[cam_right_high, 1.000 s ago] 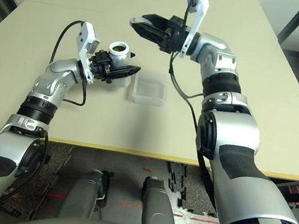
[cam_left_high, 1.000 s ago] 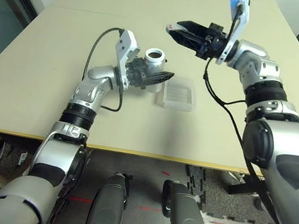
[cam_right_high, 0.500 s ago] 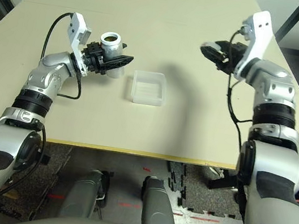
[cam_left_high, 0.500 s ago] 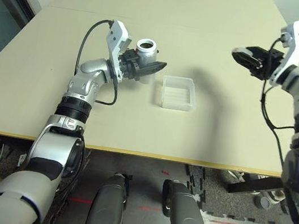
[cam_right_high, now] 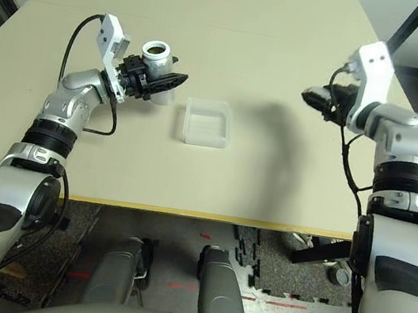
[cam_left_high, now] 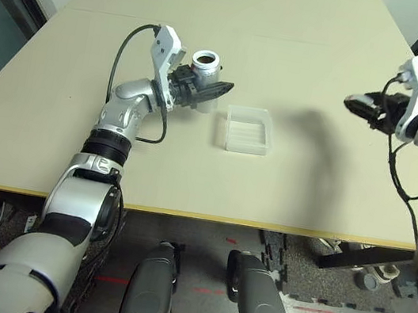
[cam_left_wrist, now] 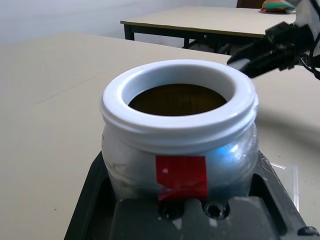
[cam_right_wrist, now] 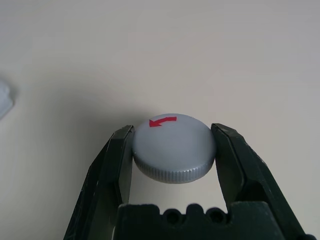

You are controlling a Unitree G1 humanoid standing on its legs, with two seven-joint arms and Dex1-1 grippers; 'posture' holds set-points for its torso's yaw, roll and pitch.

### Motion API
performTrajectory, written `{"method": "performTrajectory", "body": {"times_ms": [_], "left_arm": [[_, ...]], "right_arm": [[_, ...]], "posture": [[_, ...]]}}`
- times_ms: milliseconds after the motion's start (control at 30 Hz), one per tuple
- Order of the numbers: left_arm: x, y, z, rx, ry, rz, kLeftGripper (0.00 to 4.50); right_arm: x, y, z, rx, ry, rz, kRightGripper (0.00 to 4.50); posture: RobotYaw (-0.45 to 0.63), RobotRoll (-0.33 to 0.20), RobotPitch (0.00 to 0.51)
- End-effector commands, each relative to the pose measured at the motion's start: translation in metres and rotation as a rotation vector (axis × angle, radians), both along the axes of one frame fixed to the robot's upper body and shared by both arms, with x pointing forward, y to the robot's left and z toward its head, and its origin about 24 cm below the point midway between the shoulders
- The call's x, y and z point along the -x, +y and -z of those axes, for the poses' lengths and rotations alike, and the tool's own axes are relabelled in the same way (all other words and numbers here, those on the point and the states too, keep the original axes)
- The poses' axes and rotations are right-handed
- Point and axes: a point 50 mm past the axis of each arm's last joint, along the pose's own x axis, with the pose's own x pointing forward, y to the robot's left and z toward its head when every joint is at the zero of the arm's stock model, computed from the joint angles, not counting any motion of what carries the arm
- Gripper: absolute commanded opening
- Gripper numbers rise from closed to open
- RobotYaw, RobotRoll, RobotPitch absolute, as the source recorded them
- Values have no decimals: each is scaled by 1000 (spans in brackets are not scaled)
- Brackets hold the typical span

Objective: Pour the medicine from the bottle into the box.

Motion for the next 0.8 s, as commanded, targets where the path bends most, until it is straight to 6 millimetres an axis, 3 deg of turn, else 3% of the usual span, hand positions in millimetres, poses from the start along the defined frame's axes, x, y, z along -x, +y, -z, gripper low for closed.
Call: {"method": "performTrajectory", "body": {"times_ms": [33, 167, 367, 800], "left_arm": [[-3, 3, 0, -30, 1, -28, 2644], [-6, 6, -3, -44, -15, -71, 2644], [-23, 12, -15, -48, -40, -279, 2644], [-32, 9, -25, -189, -146, -356, 2644]], "right_arm": [[-1, 3, 7, 17, 24, -3, 2580], [-3, 6, 12, 26, 30, -8, 2580], [-3, 16, 11, 53, -9, -99, 4469], [7, 16, 4, 74, 6, -266, 4500]], "posture": [[-183, 0, 146], [-182, 0, 141], [-182, 0, 142], [-173, 0, 159]]}}
